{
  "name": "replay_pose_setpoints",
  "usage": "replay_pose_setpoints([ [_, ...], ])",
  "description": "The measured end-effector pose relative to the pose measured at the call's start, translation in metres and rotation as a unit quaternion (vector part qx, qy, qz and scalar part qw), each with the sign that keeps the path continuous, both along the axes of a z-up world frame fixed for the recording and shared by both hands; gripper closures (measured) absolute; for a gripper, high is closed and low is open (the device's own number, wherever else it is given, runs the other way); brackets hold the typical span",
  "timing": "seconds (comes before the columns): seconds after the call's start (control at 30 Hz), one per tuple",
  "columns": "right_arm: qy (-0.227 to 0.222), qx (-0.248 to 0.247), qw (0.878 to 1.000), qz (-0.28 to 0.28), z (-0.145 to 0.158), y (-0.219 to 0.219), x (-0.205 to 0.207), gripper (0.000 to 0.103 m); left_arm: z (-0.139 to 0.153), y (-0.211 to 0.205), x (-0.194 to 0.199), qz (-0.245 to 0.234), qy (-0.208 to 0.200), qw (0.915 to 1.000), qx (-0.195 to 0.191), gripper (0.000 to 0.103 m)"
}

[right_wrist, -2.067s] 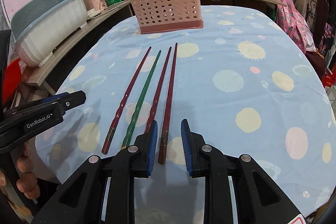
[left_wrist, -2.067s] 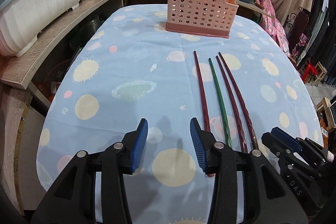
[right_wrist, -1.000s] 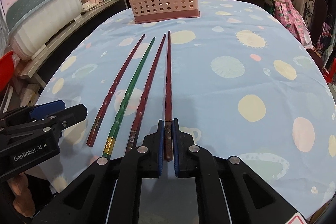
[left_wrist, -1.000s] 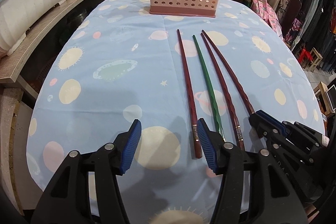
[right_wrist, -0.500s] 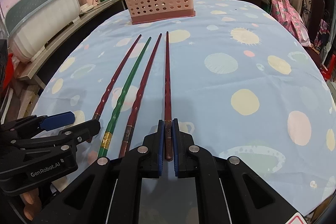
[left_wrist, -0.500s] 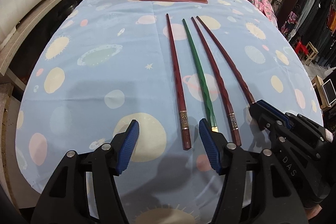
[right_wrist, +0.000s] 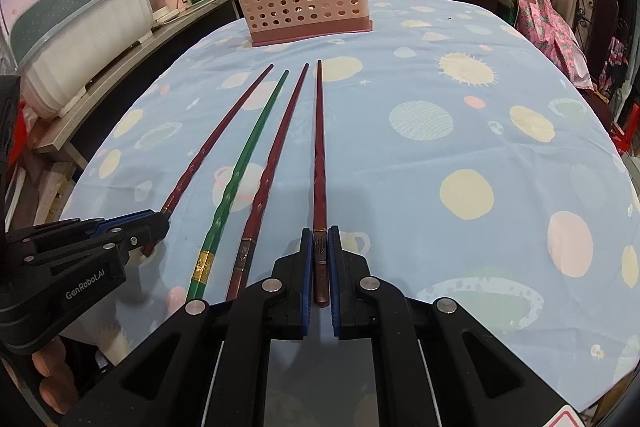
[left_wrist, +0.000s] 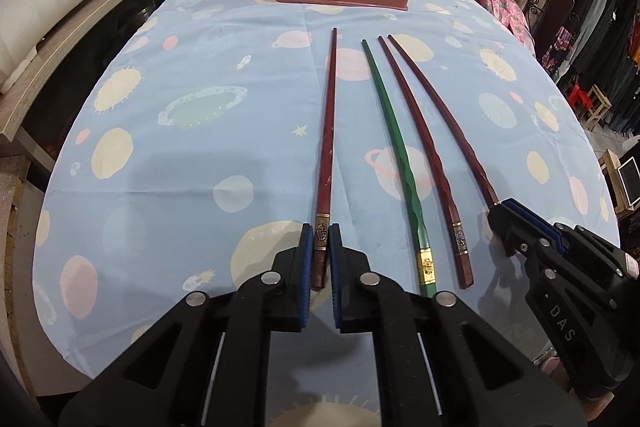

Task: Organize utensils
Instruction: 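Close right tool on a dark red chopstick while left tool grasps another dark red one, then lift both held chopsticks and carry them over the pink basket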

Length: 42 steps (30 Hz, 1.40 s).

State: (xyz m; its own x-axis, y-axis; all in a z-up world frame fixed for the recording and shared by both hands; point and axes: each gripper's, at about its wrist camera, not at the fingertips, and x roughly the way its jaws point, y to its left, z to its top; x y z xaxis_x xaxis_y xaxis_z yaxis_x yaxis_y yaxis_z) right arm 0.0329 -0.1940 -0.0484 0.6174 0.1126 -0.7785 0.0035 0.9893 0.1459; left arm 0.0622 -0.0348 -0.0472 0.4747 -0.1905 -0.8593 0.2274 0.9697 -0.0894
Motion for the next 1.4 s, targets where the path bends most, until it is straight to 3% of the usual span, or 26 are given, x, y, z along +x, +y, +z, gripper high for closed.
replay_pose_setpoints([
  [0.27, -0.010, 0.010, 1.000, -0.002, 0.017, -0.007, -0.004, 0.096, 0.017, 0.011, 0.003, 0.016, -0.012, 0.9997, -0.012, 0.096],
  [0.63, -0.078, 0.024, 0.997, -0.011, 0.081, -0.022, 0.000, 0.096, 0.082, 0.035, 0.013, 0.046, -0.073, 0.9948, -0.054, 0.096],
  [0.97, -0.161, 0.023, 0.986, -0.022, 0.155, -0.040, 0.036, 0.096, 0.151, 0.042, 0.051, 0.054, -0.150, 0.9844, -0.075, 0.096],
  [1.4, -0.197, 0.035, 0.979, -0.023, 0.194, -0.046, 0.089, 0.096, 0.205, 0.031, 0.112, 0.056, -0.200, 0.9746, -0.085, 0.096],
])
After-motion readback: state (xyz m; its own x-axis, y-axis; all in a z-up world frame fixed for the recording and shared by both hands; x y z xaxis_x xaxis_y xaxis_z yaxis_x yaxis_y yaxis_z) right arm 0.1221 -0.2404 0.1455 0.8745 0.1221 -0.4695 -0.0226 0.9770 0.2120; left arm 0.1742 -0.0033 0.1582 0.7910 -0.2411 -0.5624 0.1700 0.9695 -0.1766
